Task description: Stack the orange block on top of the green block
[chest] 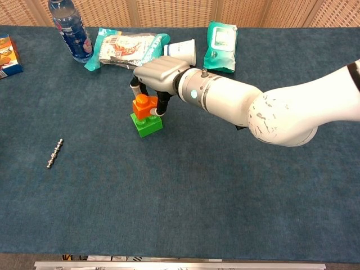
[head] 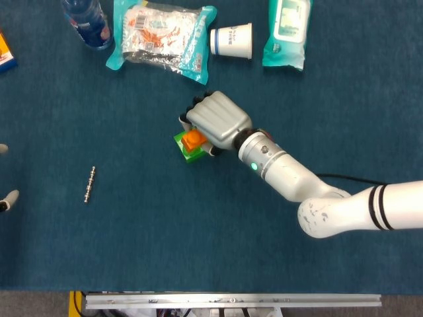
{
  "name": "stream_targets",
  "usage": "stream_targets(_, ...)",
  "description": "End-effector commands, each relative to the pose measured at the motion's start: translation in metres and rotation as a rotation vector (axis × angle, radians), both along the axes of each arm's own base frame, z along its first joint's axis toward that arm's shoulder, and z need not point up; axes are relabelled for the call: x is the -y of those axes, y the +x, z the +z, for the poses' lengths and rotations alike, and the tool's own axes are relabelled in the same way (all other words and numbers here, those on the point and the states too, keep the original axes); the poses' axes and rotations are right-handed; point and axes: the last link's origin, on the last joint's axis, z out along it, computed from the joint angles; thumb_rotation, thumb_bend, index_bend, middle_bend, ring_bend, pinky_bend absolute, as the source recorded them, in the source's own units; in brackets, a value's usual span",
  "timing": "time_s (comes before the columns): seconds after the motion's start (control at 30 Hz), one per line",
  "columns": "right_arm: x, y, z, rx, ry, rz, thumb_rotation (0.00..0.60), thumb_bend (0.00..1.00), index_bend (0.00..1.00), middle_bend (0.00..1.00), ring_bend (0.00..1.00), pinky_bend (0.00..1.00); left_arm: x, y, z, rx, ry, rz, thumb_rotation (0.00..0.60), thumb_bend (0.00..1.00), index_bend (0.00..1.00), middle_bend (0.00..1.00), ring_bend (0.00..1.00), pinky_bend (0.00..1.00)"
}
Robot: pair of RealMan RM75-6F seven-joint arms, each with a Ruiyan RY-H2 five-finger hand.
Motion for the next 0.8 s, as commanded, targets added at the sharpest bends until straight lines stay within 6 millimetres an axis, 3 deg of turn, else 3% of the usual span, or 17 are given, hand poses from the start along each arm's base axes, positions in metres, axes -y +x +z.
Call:
stream_targets(0.03,-0.0003,0.0020,-0.0001,-0.013,0.012,0.012,0.600,0.31,0.57,0.44,0.26,0.28,-0.0002,0.0000,0.0000,0.000,0.002,0.001,0.600,0.16,0.28,0.33,0.28,0.26)
stream_targets(0.8,-0.0075,0.0069,-0.0002,-0.099,-0.006,0.005,0.600,0.31,0.57,0.44,0.26,0.28,0.0002,-0.0023,-0.0022,-0.001,-0.011,0.003,0.600,0.16,0.28,0.33,0.28,0.26)
